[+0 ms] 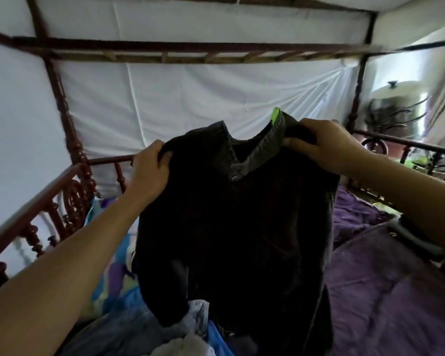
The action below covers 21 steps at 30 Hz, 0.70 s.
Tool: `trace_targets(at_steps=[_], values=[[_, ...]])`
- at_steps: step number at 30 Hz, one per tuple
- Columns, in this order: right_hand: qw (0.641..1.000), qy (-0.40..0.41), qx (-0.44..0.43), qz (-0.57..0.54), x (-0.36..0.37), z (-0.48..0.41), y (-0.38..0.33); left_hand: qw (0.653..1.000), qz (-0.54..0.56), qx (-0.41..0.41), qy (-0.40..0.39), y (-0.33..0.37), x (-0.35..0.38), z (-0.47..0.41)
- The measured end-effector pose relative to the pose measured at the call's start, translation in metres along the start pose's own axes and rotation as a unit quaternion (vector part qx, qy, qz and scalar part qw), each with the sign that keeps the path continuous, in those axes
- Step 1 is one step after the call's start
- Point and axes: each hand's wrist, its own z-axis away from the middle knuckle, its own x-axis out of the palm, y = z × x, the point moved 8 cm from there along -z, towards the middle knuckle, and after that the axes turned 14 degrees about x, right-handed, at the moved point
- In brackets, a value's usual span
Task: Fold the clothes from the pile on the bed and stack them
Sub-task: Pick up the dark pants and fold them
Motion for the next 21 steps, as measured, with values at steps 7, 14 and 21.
trace_targets(at_steps=[7,14,21], values=[[0.998,-0.05,0.026,-0.008,-0.017,0.045,0.049,0.979,-0.114,0.129,-0.11,0.028,0.066,-0.001],[0.984,-0.106,0.112,-0.086,-0.017,0.087,0.142,0.95,-0.012,0.195,-0.244,0.073,0.131,0.007],[0.972,-0.101,0.153,-0.15,-0.005,0.107,0.24,0.894,-0.154,0.171,-0.385,0.073,0.239,0.019]])
